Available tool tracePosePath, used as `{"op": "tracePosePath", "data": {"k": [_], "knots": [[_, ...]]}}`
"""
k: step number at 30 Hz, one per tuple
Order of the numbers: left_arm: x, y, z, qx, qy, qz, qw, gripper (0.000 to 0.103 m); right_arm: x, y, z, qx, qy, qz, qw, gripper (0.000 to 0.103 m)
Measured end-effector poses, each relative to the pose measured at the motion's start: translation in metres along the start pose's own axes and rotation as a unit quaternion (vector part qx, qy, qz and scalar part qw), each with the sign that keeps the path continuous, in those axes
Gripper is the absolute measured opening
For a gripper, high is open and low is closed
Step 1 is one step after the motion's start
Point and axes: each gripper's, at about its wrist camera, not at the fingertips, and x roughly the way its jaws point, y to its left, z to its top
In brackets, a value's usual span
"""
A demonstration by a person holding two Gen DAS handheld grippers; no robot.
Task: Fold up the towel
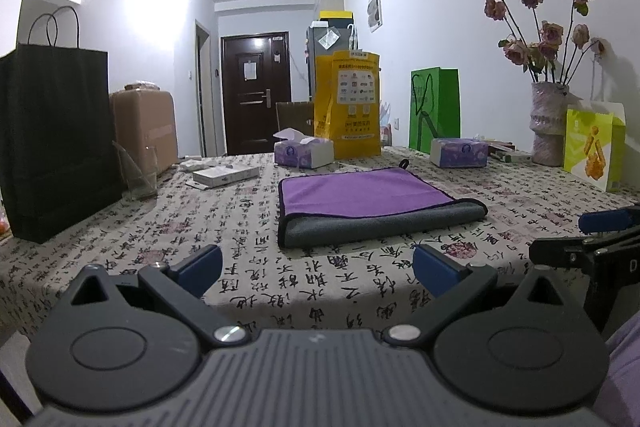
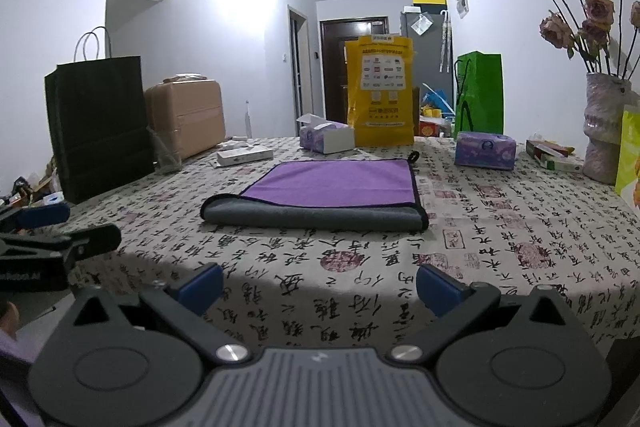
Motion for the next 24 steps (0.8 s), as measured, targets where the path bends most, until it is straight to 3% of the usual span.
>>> {"op": "tracePosePath", "data": {"k": [8, 20, 24], "knots": [[0.033, 0.011, 0.009, -0.027, 0.015, 0.000, 0.9995, 0.103, 0.020, -0.006, 0.008, -0.005, -0.010, -0.003, 1.000, 0.103], [0.103, 0.013, 0.014, -0.036, 0.062, -0.004, 0.9974, 0.103, 0.069, -0.049, 0.018, 0.003, 0.014, -0.022, 1.000, 0.087], [0.130, 0.018, 0.019, -0.036, 0.072, -0.001, 0.9967, 0.095, 0.089, -0.062, 0.023, 0.001, 0.020, -0.022, 1.000, 0.087]]}}
